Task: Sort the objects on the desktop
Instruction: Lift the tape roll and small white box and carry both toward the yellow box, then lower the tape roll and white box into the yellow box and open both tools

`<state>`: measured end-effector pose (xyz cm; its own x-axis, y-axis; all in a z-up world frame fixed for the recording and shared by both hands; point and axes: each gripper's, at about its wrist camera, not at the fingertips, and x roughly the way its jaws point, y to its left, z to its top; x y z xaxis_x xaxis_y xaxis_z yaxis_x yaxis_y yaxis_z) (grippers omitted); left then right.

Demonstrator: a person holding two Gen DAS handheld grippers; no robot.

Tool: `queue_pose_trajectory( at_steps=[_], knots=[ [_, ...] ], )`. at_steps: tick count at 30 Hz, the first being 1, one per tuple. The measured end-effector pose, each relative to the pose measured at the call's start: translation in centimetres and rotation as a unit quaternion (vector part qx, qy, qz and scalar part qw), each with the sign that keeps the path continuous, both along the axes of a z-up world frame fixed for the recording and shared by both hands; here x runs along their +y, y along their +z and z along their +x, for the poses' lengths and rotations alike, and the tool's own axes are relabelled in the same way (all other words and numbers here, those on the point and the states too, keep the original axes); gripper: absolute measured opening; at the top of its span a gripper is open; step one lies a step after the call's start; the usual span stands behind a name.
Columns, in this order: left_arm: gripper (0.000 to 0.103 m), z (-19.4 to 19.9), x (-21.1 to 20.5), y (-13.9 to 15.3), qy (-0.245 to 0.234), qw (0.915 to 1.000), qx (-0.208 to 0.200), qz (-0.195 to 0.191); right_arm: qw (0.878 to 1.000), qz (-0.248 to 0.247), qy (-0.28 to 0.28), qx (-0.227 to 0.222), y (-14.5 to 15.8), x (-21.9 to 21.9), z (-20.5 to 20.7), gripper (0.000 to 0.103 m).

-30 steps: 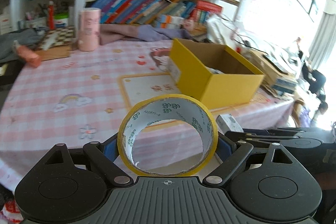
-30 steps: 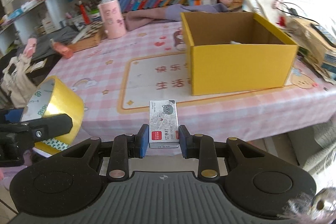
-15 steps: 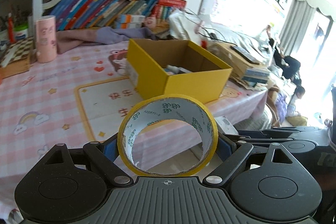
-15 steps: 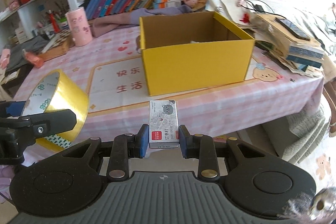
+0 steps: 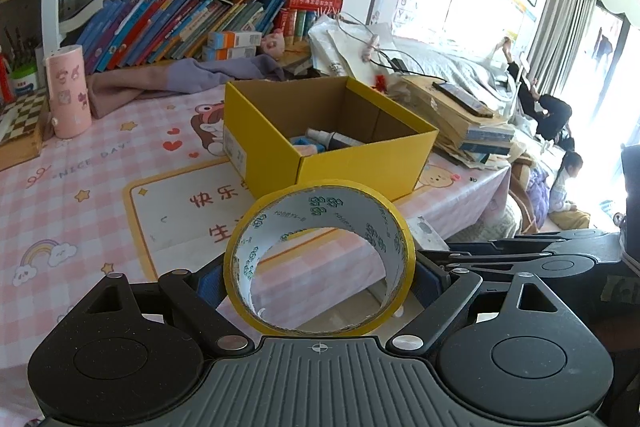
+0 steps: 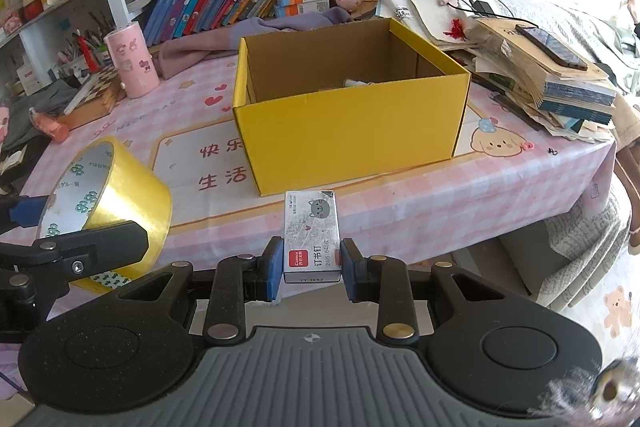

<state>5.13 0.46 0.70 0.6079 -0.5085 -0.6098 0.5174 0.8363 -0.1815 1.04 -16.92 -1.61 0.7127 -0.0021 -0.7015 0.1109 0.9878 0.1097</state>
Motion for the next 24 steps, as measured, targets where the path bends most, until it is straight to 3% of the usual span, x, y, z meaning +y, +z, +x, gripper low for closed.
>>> queue_pose_trajectory(
  at_steps=[8, 24],
  knots=[
    [0.091, 2.2, -2.5, 0.1, 0.0, 1.0, -0.006, 0.007, 1.0, 0.002, 0.008, 0.002, -0.4, -2.0, 2.5, 0.027],
    [0.091, 8.6, -10.3, 3.2, 0.051, 0.9966, -0.065, -0.002, 0.995, -0.006, 0.059, -0.074, 3.0, -9.8, 10.7, 0.027]
  ],
)
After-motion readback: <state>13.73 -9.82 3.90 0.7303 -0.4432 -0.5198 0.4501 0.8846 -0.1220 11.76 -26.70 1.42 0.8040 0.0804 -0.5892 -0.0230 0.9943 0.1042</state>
